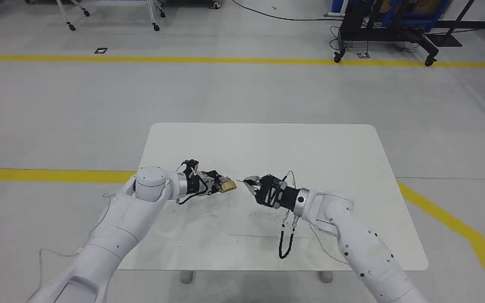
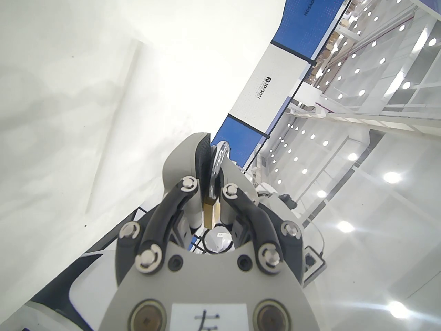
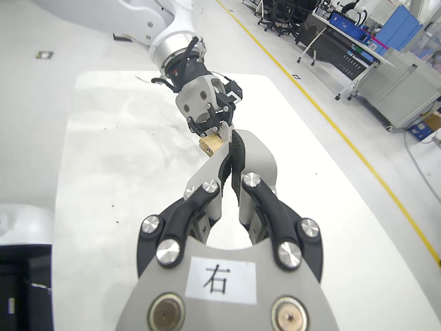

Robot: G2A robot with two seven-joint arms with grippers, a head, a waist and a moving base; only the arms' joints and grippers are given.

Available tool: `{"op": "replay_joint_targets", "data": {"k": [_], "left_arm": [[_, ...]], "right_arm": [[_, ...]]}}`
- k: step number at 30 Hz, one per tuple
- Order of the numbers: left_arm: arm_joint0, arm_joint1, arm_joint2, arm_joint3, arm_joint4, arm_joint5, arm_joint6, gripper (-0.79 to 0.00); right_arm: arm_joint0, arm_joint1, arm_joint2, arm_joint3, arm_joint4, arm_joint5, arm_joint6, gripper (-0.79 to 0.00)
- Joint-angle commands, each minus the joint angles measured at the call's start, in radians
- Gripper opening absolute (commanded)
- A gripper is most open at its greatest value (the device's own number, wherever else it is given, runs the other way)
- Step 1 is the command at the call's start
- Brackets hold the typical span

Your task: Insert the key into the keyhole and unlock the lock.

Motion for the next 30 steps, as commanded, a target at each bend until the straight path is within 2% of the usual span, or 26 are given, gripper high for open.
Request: {"op": "replay_joint_targets", "data": {"k": [1, 6, 13, 22, 30], "left_arm": [[-0.003, -0.002, 0.004, 0.010, -0.003, 0.022, -0.005, -0.785], [-0.012, -0.007, 0.011, 0.021, 0.002, 0.033, -0.019, -0.785], [-0.018, -0.012, 0.015, 0.032, 0.000, 0.039, -0.036, -0.785], [-0.019, -0.018, 0.005, 0.042, -0.014, 0.048, -0.013, -0.785], [-0.021, -0.021, 0.005, 0.044, -0.011, 0.045, -0.027, -0.785]], "right_arm": [[-0.007, 0.001, -0.026, -0.004, -0.094, 0.029, -0.036, -0.785], [-0.013, 0.005, -0.070, -0.014, -0.267, 0.088, -0.071, -0.785], [-0.032, 0.007, -0.126, -0.035, -0.460, 0.183, -0.056, -0.785], [-0.051, 0.011, -0.145, -0.054, -0.544, 0.223, -0.058, -0.785], [-0.067, 0.010, -0.176, -0.070, -0.645, 0.260, 0.009, -0.785]]}}
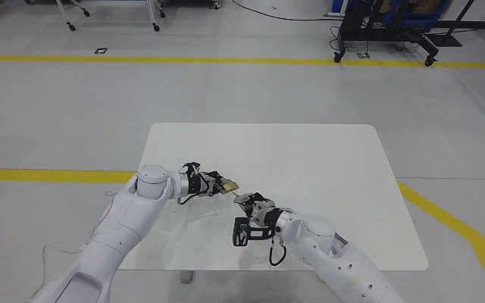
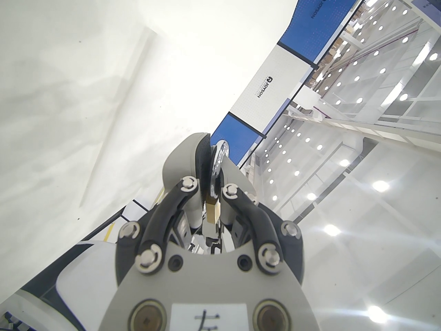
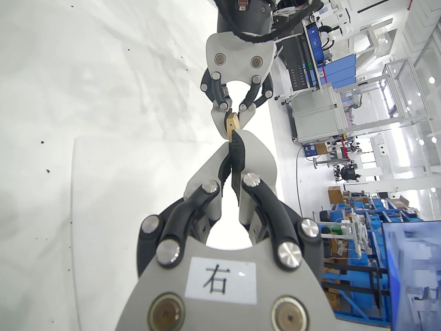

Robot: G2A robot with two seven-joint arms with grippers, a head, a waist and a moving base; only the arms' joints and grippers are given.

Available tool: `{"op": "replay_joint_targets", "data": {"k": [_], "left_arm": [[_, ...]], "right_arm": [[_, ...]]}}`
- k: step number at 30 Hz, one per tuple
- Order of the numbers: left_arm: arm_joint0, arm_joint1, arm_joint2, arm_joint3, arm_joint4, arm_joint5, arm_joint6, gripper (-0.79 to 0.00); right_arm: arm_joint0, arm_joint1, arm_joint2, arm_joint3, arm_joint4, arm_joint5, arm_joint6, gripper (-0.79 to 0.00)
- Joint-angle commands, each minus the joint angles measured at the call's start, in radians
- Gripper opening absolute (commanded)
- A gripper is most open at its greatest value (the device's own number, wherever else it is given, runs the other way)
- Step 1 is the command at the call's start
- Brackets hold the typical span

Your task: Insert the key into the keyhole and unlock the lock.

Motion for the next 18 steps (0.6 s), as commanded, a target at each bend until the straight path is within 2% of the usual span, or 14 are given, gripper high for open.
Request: {"op": "replay_joint_targets", "data": {"k": [1, 9, 18], "left_arm": [[-0.001, -0.001, 0.001, 0.000, 0.003, -0.003, -0.004, -0.785], [-0.001, -0.003, 0.006, 0.002, 0.023, -0.019, -0.022, -0.785], [-0.001, -0.006, 0.003, 0.008, 0.028, -0.019, -0.025, -0.785]], "right_arm": [[0.001, -0.002, -0.008, 0.000, -0.019, 0.010, 0.019, -0.785], [0.002, -0.010, -0.029, 0.000, -0.063, 0.056, 0.075, -0.785], [0.008, -0.016, -0.042, 0.005, -0.068, 0.050, 0.081, -0.785]]}}
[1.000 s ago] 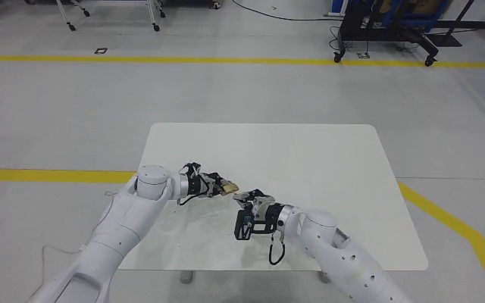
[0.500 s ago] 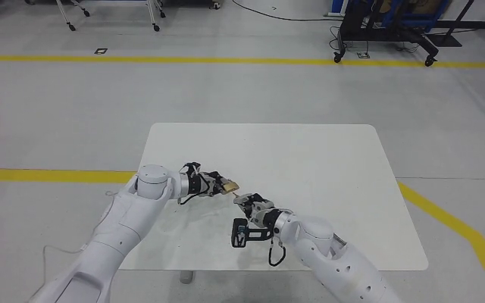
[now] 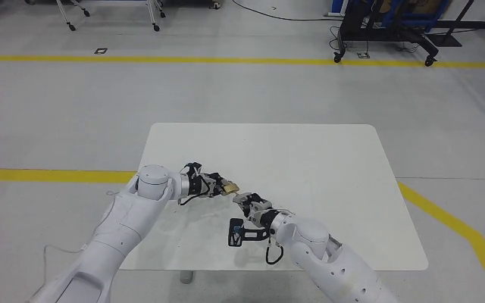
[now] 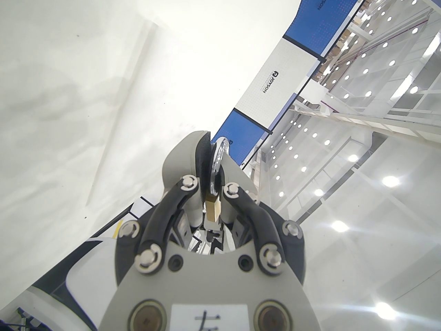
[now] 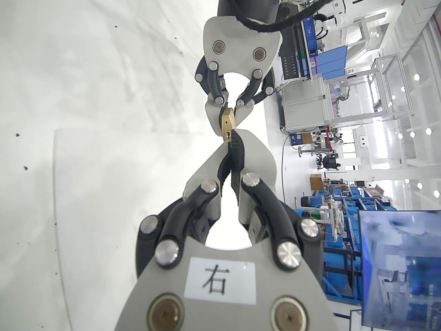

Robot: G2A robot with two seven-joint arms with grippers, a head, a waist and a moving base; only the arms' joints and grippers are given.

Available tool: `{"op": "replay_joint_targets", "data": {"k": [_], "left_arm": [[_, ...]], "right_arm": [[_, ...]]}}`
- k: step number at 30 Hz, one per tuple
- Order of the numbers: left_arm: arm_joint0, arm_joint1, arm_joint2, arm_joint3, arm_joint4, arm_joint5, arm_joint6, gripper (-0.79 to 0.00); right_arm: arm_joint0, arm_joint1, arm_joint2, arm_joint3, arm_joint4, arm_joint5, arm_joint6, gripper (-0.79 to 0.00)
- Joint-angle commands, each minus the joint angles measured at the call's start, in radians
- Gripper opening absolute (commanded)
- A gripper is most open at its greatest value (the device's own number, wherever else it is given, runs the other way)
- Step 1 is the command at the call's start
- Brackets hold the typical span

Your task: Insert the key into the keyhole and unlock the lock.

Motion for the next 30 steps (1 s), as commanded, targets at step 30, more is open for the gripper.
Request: {"op": "replay_joint_targets", "data": {"k": [30], "left_arm": [[0.018, -0.003, -0.024, -0.019, 0.027, -0.015, 0.023, -0.785]], "right_arm": [[0.011, -0.024, -0.041, -0.006, -0.067, 0.008, 0.094, -0.785]]}}
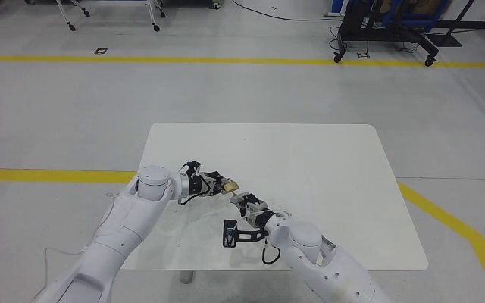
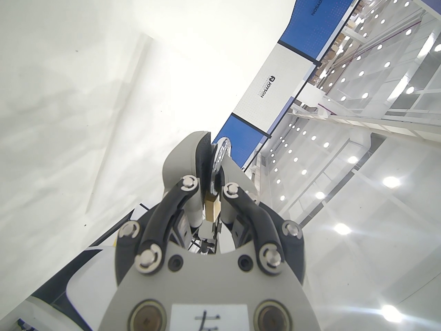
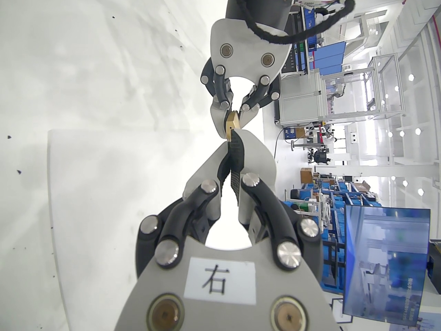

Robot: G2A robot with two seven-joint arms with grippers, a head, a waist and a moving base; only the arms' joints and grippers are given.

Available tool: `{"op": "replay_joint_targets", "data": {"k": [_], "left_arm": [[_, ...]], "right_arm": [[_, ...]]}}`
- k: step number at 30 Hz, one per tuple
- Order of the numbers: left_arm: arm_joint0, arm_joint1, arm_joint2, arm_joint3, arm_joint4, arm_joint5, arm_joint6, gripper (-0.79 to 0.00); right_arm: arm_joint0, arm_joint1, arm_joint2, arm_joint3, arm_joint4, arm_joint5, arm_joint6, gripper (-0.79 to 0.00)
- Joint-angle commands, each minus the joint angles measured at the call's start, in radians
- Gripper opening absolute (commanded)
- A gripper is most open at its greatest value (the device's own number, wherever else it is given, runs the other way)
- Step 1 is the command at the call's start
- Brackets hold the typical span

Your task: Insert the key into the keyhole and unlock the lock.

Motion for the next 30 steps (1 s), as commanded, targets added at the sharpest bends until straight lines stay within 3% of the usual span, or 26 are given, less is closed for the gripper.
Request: {"op": "replay_joint_targets", "data": {"k": [1, 30], "left_arm": [[0.001, 0.000, 0.000, -0.002, 0.006, 0.002, -0.002, -0.785], [0.005, -0.006, -0.009, 0.001, 0.021, 0.003, 0.010, -0.785]], "right_arm": [[0.000, -0.001, -0.001, 0.001, -0.003, 0.004, 0.002, -0.785], [-0.015, -0.008, 0.025, -0.006, -0.008, -0.003, -0.011, -0.785]]}}
